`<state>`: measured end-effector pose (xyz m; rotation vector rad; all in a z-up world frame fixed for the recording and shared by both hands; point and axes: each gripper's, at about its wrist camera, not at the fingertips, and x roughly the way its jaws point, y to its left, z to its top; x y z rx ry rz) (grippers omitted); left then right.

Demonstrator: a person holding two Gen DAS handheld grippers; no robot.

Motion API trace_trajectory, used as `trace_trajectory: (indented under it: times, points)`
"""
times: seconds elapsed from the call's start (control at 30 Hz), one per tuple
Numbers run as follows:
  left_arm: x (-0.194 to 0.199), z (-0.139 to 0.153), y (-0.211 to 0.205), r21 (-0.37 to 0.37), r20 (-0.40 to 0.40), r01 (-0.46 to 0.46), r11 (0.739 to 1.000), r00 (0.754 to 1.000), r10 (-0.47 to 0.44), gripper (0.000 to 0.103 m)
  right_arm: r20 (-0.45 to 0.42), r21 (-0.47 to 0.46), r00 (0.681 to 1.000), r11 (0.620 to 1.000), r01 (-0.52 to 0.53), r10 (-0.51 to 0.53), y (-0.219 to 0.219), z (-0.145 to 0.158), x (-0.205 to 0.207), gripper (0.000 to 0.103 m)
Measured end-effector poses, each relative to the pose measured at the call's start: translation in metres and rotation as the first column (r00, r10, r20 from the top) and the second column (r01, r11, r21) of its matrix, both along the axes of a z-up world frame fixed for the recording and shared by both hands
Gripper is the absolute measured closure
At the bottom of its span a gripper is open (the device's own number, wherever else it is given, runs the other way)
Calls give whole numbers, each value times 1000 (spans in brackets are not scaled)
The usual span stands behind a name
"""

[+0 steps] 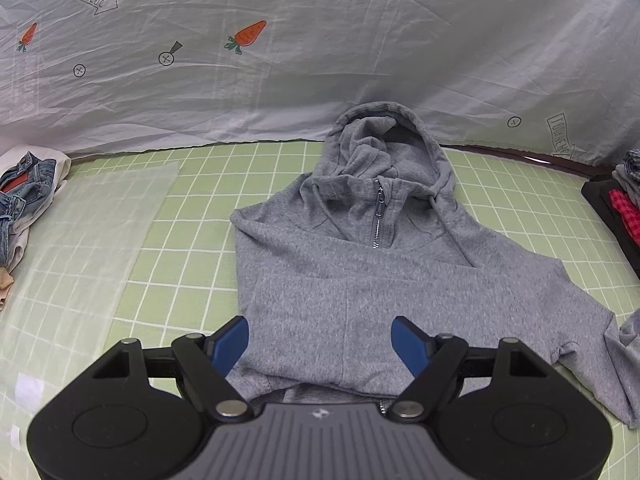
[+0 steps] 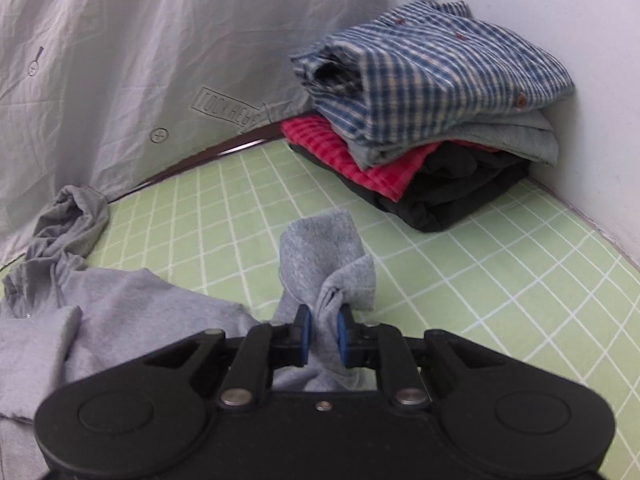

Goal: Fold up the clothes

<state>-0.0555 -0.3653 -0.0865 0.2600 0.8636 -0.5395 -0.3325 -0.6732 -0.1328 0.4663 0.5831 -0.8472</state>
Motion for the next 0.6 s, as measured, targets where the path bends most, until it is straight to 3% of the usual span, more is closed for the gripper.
trace_trajectory:
  times: [0.13, 0.27, 0.33, 0.47, 0.53, 0.57, 0.6]
  points:
    - [-2, 6, 24, 1, 11, -13, 1000, 1000, 13, 24, 81, -14, 990, 994, -111, 111, 32, 28, 43, 89]
    - [0, 11, 50, 2, 21, -39, 999, 999, 39, 24, 140, -20, 957, 967, -252, 253, 73, 44, 91, 89]
    - [2, 13, 60, 0, 23, -56, 998, 998, 56, 24, 135, -36, 930, 939, -341, 343, 97, 47, 115, 89]
    - [7, 17, 75, -17, 26, -96, 995, 995, 96, 24, 28, -82, 895, 893, -442, 445, 135, 37, 148, 84]
    - [7, 18, 78, -28, 36, -106, 994, 994, 107, 24, -7, -69, 898, 896, -439, 440, 140, 32, 150, 66]
    - [6, 19, 79, -34, 42, -108, 994, 993, 109, 24, 8, -70, 903, 901, -428, 429, 139, 32, 145, 43]
    - [5, 19, 80, -43, 49, -106, 993, 993, 109, 24, 23, -77, 906, 904, -421, 424, 137, 33, 139, 10]
